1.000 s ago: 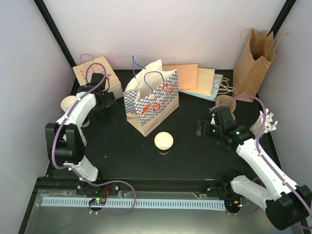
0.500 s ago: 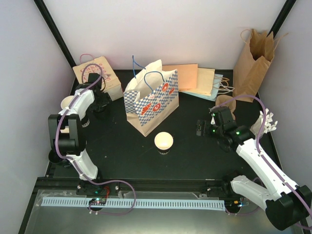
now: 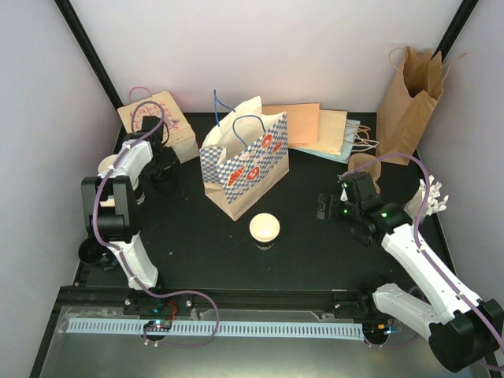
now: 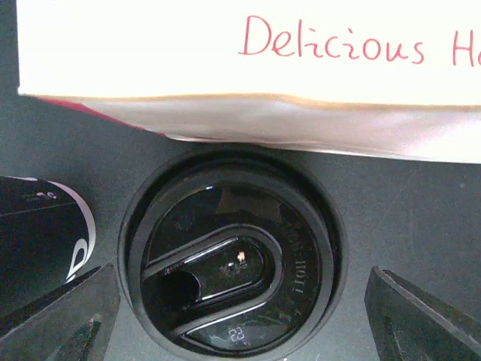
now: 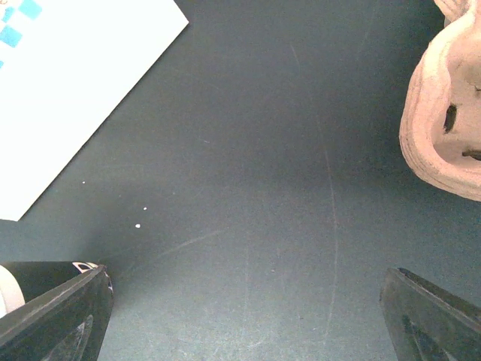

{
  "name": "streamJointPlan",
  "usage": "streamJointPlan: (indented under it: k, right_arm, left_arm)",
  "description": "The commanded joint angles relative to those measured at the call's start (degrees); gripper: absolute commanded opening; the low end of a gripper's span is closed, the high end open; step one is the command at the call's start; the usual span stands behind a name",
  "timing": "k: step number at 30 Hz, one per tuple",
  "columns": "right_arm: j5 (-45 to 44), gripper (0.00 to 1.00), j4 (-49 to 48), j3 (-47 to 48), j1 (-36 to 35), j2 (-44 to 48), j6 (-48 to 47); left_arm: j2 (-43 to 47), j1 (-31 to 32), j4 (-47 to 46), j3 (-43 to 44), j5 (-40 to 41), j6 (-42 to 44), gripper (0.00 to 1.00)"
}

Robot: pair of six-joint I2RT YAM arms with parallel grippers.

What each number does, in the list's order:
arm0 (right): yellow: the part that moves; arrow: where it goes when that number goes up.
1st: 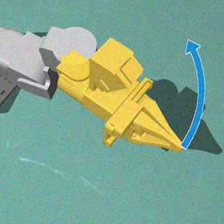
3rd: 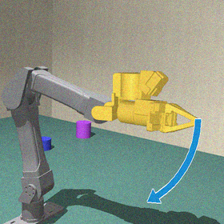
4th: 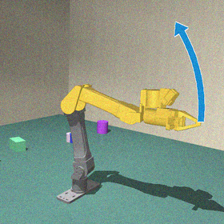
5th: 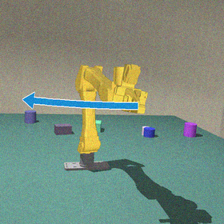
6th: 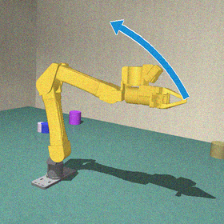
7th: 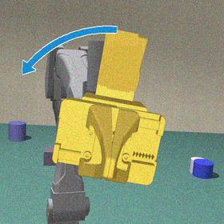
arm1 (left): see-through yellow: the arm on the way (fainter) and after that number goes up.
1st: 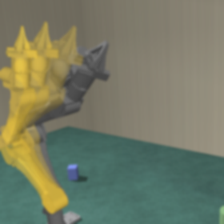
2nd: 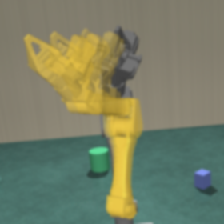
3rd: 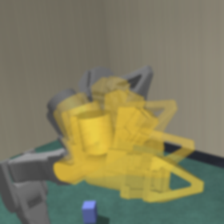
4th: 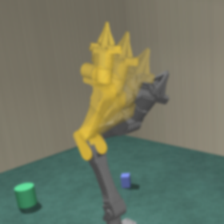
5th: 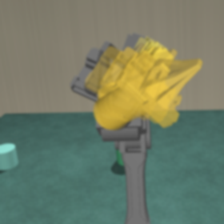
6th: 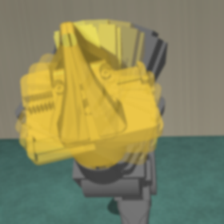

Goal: Pack the takeout coffee

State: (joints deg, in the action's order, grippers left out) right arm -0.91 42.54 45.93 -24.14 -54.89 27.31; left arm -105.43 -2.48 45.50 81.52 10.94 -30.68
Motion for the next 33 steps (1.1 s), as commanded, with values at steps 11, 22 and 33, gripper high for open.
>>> streamJointPlan:
  k: [11, 22, 33]
  right_arm:
    - [0.3, 1.0, -1.14, 0.47, -0.34, 0.34, -0.28]
    - [0.13, 1.0, -0.88, 0.47, -0.29, 0.62, -0.19]
    - [0.04, 1.0, -0.82, 0.56, -0.29, 0.58, -0.12]
  left_arm:
    - [-2.61, -1.03, 0.87, 4.72, 2.09, -1.59, 0.92]
    - [-4.62, -1.04, 1.16, 4.97, 0.96, -1.23, 0.91]
    - [-2.59, -0.99, -0.1, 0.45, -2.3, -0.89, 0.77]
